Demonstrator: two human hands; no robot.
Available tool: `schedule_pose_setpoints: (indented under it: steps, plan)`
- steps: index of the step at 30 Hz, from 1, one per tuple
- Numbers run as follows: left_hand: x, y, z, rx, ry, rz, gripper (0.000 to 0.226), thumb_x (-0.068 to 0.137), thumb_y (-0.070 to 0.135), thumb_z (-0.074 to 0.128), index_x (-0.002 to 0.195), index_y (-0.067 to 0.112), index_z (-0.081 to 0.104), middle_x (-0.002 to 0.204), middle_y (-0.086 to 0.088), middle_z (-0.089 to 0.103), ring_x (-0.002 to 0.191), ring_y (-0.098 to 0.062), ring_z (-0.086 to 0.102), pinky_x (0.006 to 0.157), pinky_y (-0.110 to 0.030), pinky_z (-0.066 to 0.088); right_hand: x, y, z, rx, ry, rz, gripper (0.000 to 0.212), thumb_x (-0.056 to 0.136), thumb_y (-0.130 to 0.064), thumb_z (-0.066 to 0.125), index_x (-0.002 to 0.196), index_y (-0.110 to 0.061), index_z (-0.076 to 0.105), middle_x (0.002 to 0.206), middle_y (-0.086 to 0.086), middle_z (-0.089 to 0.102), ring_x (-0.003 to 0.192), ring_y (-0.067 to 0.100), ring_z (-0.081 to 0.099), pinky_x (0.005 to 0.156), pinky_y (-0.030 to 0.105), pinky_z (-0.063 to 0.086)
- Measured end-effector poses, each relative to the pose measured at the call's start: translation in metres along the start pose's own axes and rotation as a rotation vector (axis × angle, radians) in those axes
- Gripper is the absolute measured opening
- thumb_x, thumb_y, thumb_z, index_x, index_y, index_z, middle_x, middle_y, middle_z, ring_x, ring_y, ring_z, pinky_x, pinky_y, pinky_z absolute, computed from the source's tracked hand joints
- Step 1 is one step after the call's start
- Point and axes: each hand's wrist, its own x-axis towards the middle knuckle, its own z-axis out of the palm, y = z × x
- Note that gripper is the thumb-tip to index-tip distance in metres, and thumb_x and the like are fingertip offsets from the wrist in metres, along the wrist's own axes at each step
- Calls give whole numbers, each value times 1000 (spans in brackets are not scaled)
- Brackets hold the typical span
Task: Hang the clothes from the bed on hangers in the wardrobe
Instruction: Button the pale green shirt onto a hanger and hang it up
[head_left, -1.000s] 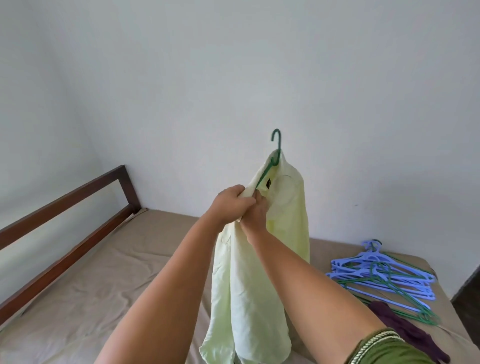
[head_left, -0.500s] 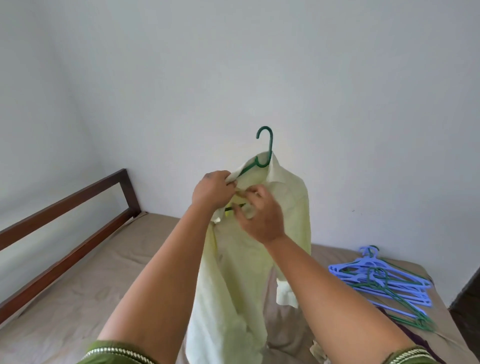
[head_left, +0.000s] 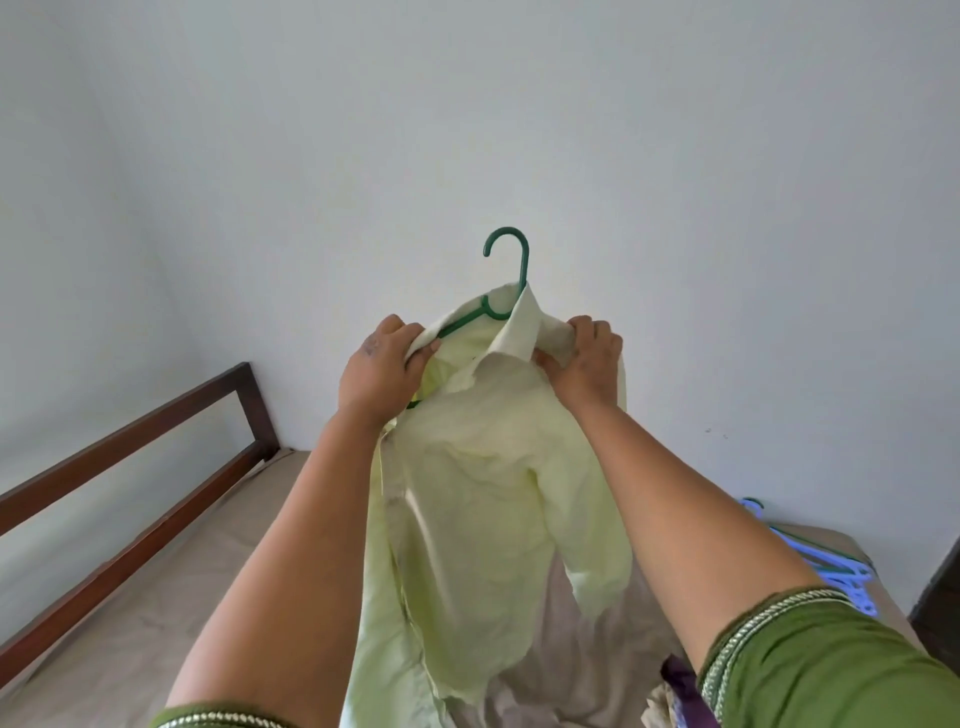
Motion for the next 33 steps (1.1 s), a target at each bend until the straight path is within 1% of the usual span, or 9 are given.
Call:
schedule_pose_setpoints:
  steps: [3, 6, 11, 15, 20, 23, 25, 29, 33]
  plan:
    - [2, 1, 8, 34, 37, -19, 28, 100, 39, 46, 97, 13, 58, 97, 2, 44, 80, -19, 45, 61, -31, 35, 5, -4, 6, 23, 126, -9, 14, 90, -16, 58, 95, -3, 59, 97, 16, 57, 95, 36, 48, 70, 34, 30]
    - [-2, 1, 22, 146, 94, -30, 23, 97, 28, 50, 105, 8, 59, 105, -11, 48, 91, -30, 48, 66, -35, 35, 9, -9, 8, -55, 122, -52, 15, 85, 2, 45, 87, 0, 60, 87, 18, 59, 84, 35, 51, 63, 32, 24]
    - [-13, 17, 47, -28, 221, -441, 35, 96, 15, 44, 130, 17, 52, 141, -12, 35, 134, -34, 26, 113, -49, 14, 8, -22, 16, -93, 63, -264, 33, 77, 10, 43, 100, 1, 64, 88, 19, 61, 82, 37, 55, 65, 33, 31]
    - [2, 31, 41, -229, 18, -725, 50, 105, 27, 23, 154, 19, 15, 161, -18, -1, 147, -38, -11, 117, -52, -9, 3, -30, 25, -189, -119, -439, 55, 87, 7, 38, 141, 0, 42, 107, 18, 61, 97, 37, 54, 85, 43, 38]
    - [15, 55, 25, -121, -345, -626, 55, 104, 38, 20, 154, 18, 12, 160, -20, 8, 145, -38, 16, 115, -54, 15, 0, -7, 26, -187, -262, -416, 59, 95, 4, 34, 151, -3, 20, 108, 20, 57, 98, 37, 52, 84, 42, 37]
    - [17, 35, 5, -507, -555, -636, 42, 101, 37, 43, 135, 14, 49, 142, -9, 46, 113, -27, 53, 94, -38, 43, 4, 11, 20, -157, -376, -339, 58, 97, -1, 32, 153, -10, 20, 109, 18, 58, 98, 37, 54, 89, 45, 41]
    - [15, 6, -12, -812, -583, -706, 38, 97, 23, 56, 134, 12, 51, 127, -6, 53, 97, -23, 61, 78, -29, 53, 5, 23, 15, -169, -393, -343, 57, 97, -1, 33, 152, -10, 21, 115, 19, 58, 104, 37, 54, 93, 45, 42]
    - [5, -38, -22, -175, -841, -400, 54, 82, 23, 76, 132, 22, 55, 115, 5, 59, 99, -15, 61, 83, -23, 49, 14, 32, 4, -113, -365, -265, 51, 98, -3, 36, 148, -9, 33, 125, 20, 58, 115, 36, 54, 101, 44, 41]
    - [-8, -46, 0, -136, -551, -347, 8, 87, 21, 69, 85, 17, 76, 80, -1, 73, 83, -22, 70, 80, -33, 56, 14, 26, 2, -155, -344, -306, 49, 95, 1, 38, 143, -6, 42, 117, 19, 62, 110, 35, 56, 99, 44, 40]
